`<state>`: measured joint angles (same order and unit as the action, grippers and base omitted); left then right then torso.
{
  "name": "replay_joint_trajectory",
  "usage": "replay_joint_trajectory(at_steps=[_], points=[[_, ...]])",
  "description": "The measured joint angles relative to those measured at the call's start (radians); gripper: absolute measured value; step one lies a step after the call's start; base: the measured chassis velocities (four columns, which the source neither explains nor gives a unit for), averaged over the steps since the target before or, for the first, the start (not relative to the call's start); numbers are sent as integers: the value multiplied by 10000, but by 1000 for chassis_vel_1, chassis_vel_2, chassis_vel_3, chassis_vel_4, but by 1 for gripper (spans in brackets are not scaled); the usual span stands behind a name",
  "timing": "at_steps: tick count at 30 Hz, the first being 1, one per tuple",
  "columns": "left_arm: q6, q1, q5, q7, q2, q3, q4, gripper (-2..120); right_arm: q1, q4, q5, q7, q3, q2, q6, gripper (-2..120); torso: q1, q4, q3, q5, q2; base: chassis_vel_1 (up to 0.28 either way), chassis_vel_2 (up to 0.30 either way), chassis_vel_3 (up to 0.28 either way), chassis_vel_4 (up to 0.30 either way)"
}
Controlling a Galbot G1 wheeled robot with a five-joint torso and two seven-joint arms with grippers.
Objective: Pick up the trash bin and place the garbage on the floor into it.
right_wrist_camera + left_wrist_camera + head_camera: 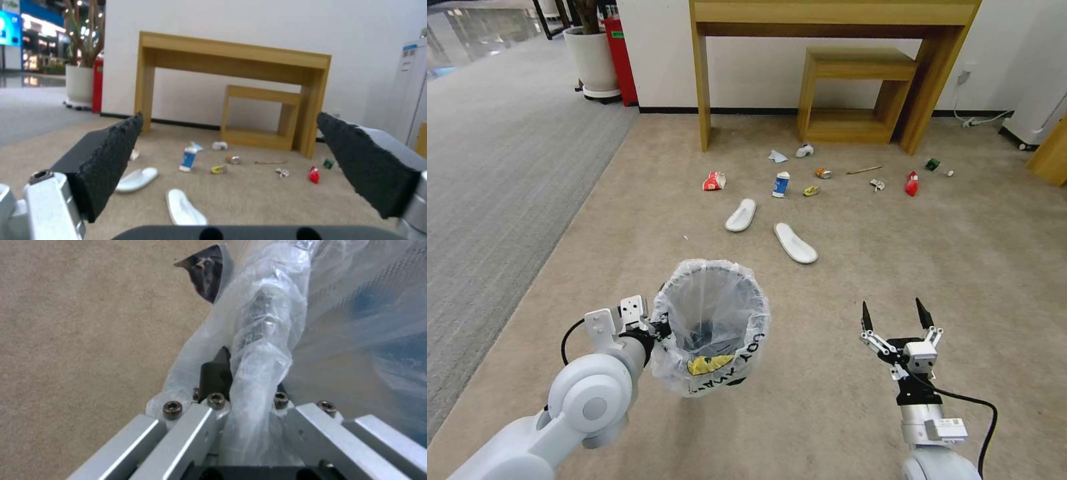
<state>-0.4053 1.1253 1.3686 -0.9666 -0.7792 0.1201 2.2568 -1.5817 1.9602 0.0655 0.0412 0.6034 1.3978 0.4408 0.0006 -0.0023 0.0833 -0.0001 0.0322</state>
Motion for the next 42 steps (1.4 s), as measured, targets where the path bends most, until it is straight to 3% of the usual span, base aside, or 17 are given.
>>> replay_joint_trajectory(at_steps=[8,30,42], points=[[-161,168,-306,100,-203,-81,-15,2,28,110,167,55,176,171,274,100,-1,0,0,0,0,0,0,0,0],[-647,841,773,-1244,91,629,491,2,20,-186,-123,-305,99,72,931,100,-1,0,-2,0,1,-8,9,6,-8],[-562,1587,834,-1473,-160,1261,686,2,58,-316,-163,-300,-80,-29,922,100,-1,1,-1,5,0,-203,202,206,-190]])
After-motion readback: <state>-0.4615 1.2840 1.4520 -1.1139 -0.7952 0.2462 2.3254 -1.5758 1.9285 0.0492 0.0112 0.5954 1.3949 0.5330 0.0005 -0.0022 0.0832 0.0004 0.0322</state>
